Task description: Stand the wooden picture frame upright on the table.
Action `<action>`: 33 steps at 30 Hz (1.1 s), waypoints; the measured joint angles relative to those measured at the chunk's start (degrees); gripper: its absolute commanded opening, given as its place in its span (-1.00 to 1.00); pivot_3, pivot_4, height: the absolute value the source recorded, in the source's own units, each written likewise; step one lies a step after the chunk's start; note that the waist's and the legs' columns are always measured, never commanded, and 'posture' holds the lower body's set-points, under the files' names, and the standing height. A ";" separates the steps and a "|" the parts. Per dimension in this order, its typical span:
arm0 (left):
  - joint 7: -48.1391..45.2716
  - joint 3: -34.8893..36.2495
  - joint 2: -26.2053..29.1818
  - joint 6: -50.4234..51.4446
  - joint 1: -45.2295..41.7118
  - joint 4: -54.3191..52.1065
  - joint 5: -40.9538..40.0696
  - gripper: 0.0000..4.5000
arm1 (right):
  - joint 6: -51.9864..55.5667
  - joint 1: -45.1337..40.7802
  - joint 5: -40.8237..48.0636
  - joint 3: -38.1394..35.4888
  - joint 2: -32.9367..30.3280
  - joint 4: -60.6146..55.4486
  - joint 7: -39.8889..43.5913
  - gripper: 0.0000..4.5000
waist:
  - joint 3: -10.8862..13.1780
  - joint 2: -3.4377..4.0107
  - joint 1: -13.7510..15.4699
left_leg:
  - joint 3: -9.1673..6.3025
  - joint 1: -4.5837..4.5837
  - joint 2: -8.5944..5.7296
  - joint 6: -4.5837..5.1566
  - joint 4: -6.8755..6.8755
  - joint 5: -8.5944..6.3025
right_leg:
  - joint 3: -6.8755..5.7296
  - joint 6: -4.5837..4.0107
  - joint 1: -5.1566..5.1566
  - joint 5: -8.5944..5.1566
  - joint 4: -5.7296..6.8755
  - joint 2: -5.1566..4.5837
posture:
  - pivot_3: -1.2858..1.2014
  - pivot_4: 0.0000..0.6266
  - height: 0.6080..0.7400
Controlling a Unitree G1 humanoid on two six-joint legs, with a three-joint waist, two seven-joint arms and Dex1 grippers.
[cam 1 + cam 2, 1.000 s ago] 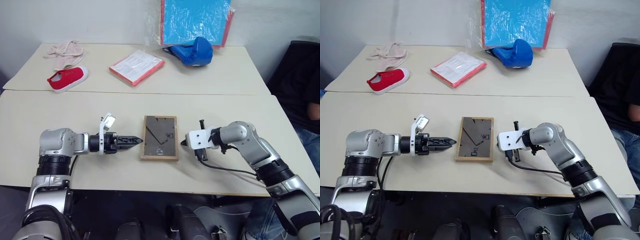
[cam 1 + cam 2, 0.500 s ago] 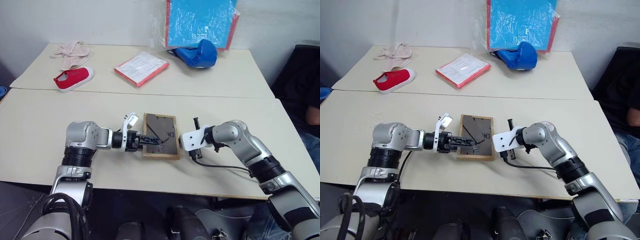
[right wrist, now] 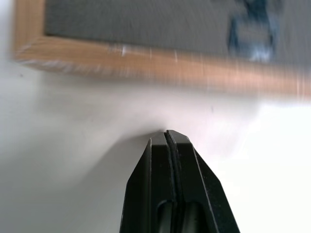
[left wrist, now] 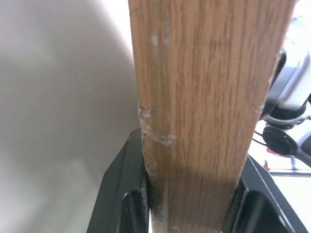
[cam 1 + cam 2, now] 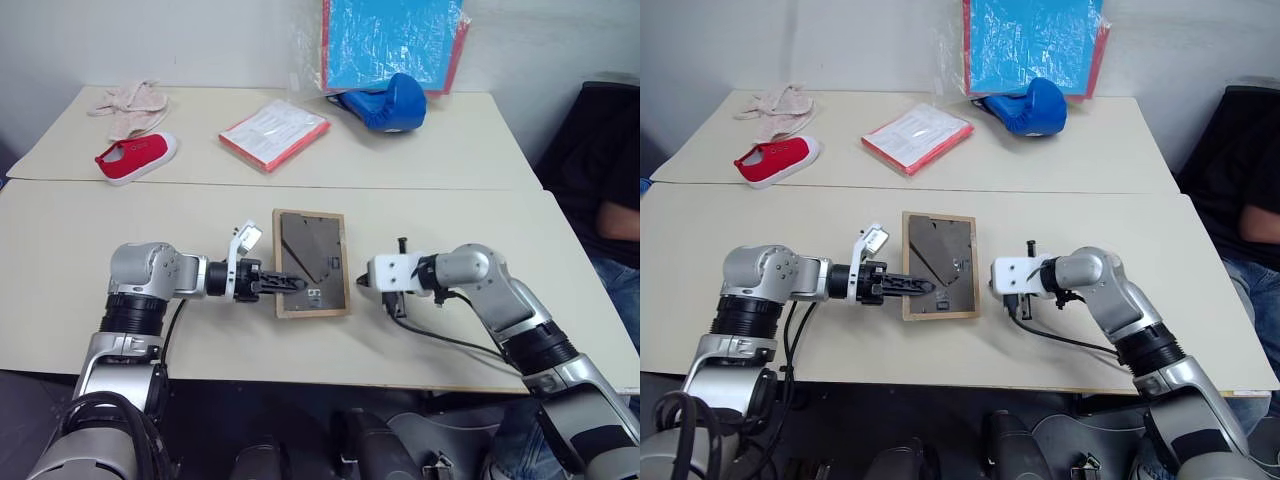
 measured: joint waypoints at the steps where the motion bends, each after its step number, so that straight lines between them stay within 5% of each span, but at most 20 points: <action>1: -0.07 0.05 0.49 -0.80 0.12 -0.68 0.00 -0.44 | 4.69 -0.92 3.11 -1.90 0.02 -1.36 0.95 -0.48 | 0.03 0.01 -0.10 | 0.00 -0.01 0.00 -0.01 0.00 0.01 | 0.00 0.00 -0.03 0.00 0.02 0.00 | 0.03 -0.52 1.00; 11: -1.96 -2.16 3.22 -5.37 0.92 -8.58 -0.32 -0.44 | 37.75 -12.23 24.39 -10.15 4.59 -7.45 1.62 0.99 | 0.12 0.06 -0.75 | -0.15 -0.13 0.01 -0.06 -0.03 0.03 | -0.10 -0.08 -0.13 -0.04 0.07 -0.01 | 0.03 -0.52 1.00; 20: -3.42 -3.26 4.08 -6.71 0.87 -10.66 -0.98 -0.44 | 39.57 -13.50 28.43 -7.48 9.16 -11.34 -1.04 1.00 | 0.12 0.06 -0.59 | -0.43 -0.47 -0.01 -0.02 -0.02 0.04 | -0.37 -0.07 -0.23 -0.04 -0.15 -0.07 | 0.03 -0.52 1.00; 27: -3.57 -3.30 5.02 -7.92 0.69 -9.14 -0.93 -0.44 | 41.35 -10.57 33.07 -8.16 4.22 -19.07 -0.98 1.00 | 0.12 0.06 -0.44 | -0.81 -0.77 -0.12 0.05 0.04 0.09 | -0.74 -0.07 -0.29 -0.04 -0.22 -0.29 | 0.03 -0.52 1.00; 33: -3.82 -3.05 6.42 -7.03 0.58 -8.57 -1.29 -0.44 | 16.68 -2.40 18.14 -8.08 -9.69 -14.71 -1.69 1.00 | 0.15 0.01 0.61 | -0.85 -0.84 -0.21 0.11 0.01 0.06 | -0.78 -0.06 -0.27 -0.04 -0.37 -0.32 | 0.03 -0.52 1.00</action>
